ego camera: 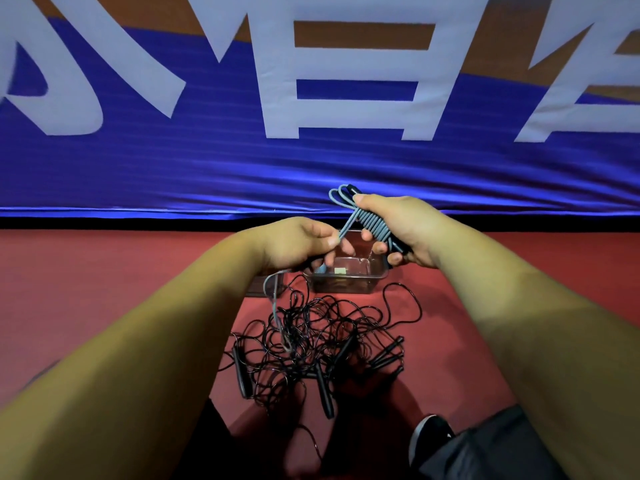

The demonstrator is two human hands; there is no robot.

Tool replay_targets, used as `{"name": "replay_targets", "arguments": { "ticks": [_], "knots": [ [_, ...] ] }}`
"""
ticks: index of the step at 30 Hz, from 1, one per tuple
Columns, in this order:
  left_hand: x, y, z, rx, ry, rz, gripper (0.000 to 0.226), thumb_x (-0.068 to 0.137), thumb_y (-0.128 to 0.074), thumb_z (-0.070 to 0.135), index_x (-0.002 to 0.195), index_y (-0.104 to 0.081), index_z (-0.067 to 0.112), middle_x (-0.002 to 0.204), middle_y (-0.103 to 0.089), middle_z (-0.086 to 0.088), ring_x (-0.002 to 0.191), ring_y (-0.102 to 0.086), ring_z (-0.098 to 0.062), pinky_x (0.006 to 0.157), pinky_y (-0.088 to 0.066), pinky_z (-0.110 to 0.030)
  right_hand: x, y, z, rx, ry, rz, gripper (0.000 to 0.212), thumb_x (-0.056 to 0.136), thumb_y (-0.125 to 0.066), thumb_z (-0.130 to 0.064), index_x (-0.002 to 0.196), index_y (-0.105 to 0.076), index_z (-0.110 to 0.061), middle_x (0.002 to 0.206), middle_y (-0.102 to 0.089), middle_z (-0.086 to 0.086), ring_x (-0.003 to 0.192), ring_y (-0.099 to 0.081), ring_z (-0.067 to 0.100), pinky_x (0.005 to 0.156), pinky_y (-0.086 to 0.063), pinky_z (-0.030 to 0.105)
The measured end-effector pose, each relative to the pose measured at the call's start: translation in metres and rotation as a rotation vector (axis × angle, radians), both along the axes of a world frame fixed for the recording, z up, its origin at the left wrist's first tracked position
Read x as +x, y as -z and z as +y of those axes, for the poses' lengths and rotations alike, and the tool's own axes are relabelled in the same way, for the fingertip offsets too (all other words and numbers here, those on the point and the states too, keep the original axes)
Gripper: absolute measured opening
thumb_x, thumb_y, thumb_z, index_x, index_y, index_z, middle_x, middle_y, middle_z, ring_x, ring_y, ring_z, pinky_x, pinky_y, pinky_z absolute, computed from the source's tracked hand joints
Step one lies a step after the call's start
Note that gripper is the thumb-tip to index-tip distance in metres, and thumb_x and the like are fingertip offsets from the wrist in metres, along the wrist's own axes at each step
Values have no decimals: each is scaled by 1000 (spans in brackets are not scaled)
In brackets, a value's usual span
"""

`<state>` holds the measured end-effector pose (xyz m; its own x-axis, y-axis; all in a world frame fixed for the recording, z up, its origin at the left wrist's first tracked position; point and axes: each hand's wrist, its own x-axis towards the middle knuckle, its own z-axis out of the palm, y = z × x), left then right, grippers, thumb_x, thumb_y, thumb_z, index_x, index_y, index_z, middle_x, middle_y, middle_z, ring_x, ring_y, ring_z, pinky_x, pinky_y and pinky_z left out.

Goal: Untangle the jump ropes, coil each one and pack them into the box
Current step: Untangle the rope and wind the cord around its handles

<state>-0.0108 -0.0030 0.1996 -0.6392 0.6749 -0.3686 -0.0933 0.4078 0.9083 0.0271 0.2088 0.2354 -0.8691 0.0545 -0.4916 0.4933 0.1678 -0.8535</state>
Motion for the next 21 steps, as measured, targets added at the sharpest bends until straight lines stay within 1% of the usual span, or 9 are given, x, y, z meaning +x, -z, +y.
{"name": "replay_targets", "arguments": {
  "ticks": [4, 7, 10, 13, 15, 17, 19, 20, 21],
  "knots": [
    [2, 7, 3, -185, -29, 28, 29, 113, -39, 10, 113, -67, 3, 87, -61, -7, 72, -59, -13, 65, -55, -25, 4, -2, -8, -78, -105, -50, 38, 99, -67, -51, 103, -65, -13, 72, -62, 6, 46, -41, 16, 40, -28, 18],
    [2, 9, 4, -243, -86, 36, 30, 112, -39, 10, 98, -65, 9, 83, -60, -7, 73, -61, -19, 70, -59, -36, 8, -8, -12, -156, -258, -128, 37, 103, -61, -50, 102, -62, -13, 72, -58, 5, 48, -37, 14, 37, -23, 16],
    [-1, 3, -5, -242, -129, 150, 27, 108, -47, 5, 93, -69, 12, 82, -68, -9, 67, -65, -18, 62, -58, -35, 12, -11, -10, -141, -448, -255, 38, 105, -55, -54, 106, -60, -15, 73, -54, 2, 46, -36, 11, 36, -21, 15],
    [-1, -8, -11, -189, 5, 292, 20, 99, -61, -1, 98, -73, 14, 95, -76, -14, 78, -69, -19, 74, -60, -39, 17, -12, -10, -89, -611, -401, 41, 103, -55, -57, 105, -63, -16, 75, -56, 2, 45, -39, 9, 37, -24, 14],
    [-1, -16, -12, -156, 39, 284, 21, 99, -61, 0, 101, -76, 15, 98, -77, -15, 81, -67, -18, 80, -57, -40, 19, -10, -13, -17, -699, -482, 42, 104, -56, -56, 111, -65, -16, 76, -60, 4, 46, -43, 10, 38, -28, 15],
    [-3, -20, -10, -143, 50, 288, 24, 98, -63, 0, 101, -80, 17, 99, -77, -19, 83, -67, -28, 85, -57, -51, 22, -6, -17, 129, -744, -518, 46, 103, -59, -56, 106, -68, -11, 76, -66, 5, 49, -48, 13, 41, -34, 18],
    [-2, -24, -7, -167, 47, 352, 26, 96, -67, 3, 99, -83, 24, 96, -79, -13, 87, -72, -37, 90, -59, -58, 20, 1, -20, 272, -703, -504, 51, 102, -60, -59, 89, -68, -11, 69, -66, 2, 48, -50, 12, 42, -36, 19],
    [-2, -26, -5, -202, 33, 411, 26, 95, -69, 5, 99, -83, 27, 96, -80, -5, 91, -74, -36, 91, -59, -55, 18, 5, -20, 307, -645, -482, 48, 102, -60, -59, 91, -69, -13, 68, -64, 0, 48, -50, 11, 43, -36, 18],
    [-2, -28, -3, -245, 14, 483, 25, 94, -71, 9, 100, -83, 30, 96, -80, 3, 93, -75, -27, 92, -58, -49, 16, 9, -20, 321, -575, -451, 45, 102, -61, -58, 100, -69, -14, 70, -63, -1, 49, -50, 11, 44, -37, 18]
  ]
}}
